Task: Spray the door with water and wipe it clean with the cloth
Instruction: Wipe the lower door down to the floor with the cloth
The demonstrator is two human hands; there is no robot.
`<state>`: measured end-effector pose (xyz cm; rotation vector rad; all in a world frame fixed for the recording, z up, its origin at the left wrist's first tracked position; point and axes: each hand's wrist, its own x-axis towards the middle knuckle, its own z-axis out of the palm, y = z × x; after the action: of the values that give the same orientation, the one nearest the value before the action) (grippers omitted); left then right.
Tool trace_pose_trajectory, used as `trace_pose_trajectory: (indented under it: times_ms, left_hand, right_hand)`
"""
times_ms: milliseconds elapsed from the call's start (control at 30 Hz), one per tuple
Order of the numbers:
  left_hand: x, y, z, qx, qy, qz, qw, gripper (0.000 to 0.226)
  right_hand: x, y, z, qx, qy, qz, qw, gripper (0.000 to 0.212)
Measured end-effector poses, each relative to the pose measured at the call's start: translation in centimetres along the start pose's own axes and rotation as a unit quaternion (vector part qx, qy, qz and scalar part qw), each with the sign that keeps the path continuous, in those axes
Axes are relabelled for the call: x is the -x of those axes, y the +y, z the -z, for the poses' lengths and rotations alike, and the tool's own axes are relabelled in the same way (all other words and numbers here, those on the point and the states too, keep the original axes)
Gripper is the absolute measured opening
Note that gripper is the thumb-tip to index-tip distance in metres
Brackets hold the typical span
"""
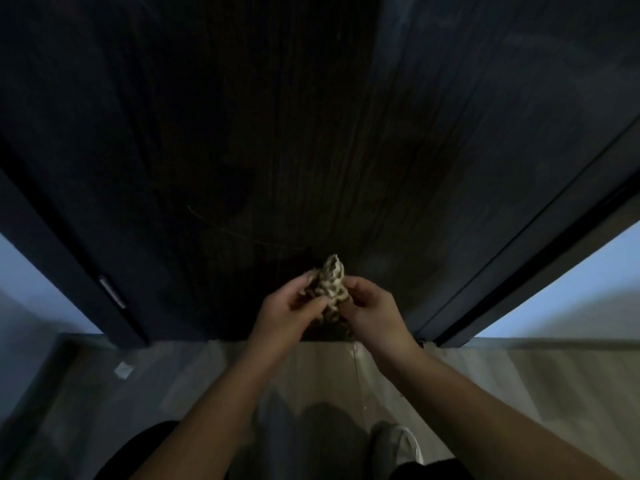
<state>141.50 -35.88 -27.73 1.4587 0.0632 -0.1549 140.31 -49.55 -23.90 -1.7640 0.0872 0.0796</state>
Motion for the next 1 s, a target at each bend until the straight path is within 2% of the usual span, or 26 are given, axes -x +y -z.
trace_pose_trajectory:
  times_ms: [100,167,200,300,333,367,400,433,467,500,567,633,767,867,1000]
  left_hand:
    - [-0.4,-0.6,-0.9,-0.044,0.020,-0.017,0.999,0.045]
    - [-0.9,-0.4,-0.7,-0.090,0.081,-0.039,0.992,0.038]
    - [-1.2,-0.2,-0.4,-0.139,0.127,-0.076,0.979,0.035]
    - [-2.8,0.5,0.2,-0.297,0.213,-0.223,0.904,0.032]
    - [-3.6,0.4,-0.2,-0.316,0.217,-0.224,0.896,0.029]
    - [-4.4,0.0,-0.9,-0.303,0.220,-0.192,0.907,0.024]
    - [-5.3,-0.3,-1.9,-0.239,0.225,-0.123,0.937,0.019]
    - [-6.1,-0.5,-3.1,-0.107,0.225,-0.019,0.968,0.015]
    - [-6.9,-0.6,-4.4,0.055,0.207,0.099,0.972,0.012]
    - [-7.4,-0.5,-5.7,0.203,0.179,0.184,0.945,0.008]
    - [-8.7,-0.4,-7.7,0.357,0.173,0.251,0.883,0.021]
    - [-9.5,-0.4,-9.1,0.392,0.178,0.268,0.862,0.026]
    - [-9.6,-0.1,-9.2,0.352,0.187,0.267,0.877,0.022]
    - [-9.5,-0.4,-6.3,0.338,0.229,0.230,0.883,0.012]
    - [-9.5,-0.1,-4.8,0.337,0.244,0.217,0.883,0.006]
  right_hand:
    - [-0.2,-0.1,-0.1,0.071,-0.012,0.012,0.997,0.030]
    - [-1.0,-0.4,0.1,0.097,-0.030,0.005,0.995,0.031]
    - [-1.5,-0.4,0.3,0.093,-0.027,-0.009,0.995,0.033]
    - [-3.2,-0.6,2.1,-0.056,0.057,-0.128,0.989,0.033]
    - [-3.8,-0.7,2.8,-0.131,0.080,-0.176,0.972,0.029]
    - [-4.3,-0.7,3.5,-0.193,0.091,-0.218,0.952,0.023]
    - [-4.8,-0.6,4.1,-0.235,0.097,-0.249,0.935,0.018]
    - [-5.2,-0.3,4.6,-0.263,0.102,-0.271,0.920,0.013]
    - [-5.5,0.0,5.0,-0.283,0.110,-0.281,0.910,0.012]
    - [-5.9,0.1,5.3,-0.298,0.124,-0.286,0.902,0.012]
    - [-6.6,-0.1,5.8,-0.319,0.161,-0.280,0.891,0.017]
    - [-7.4,-0.7,6.5,-0.329,0.203,-0.255,0.886,0.023]
    - [-9.2,-1.6,7.2,-0.363,0.206,-0.245,0.875,0.010]
    - [-9.5,-2.2,6.8,-0.416,0.196,-0.243,0.854,0.009]
    - [-9.1,-2.3,5.6,-0.431,0.192,-0.224,0.853,0.009]
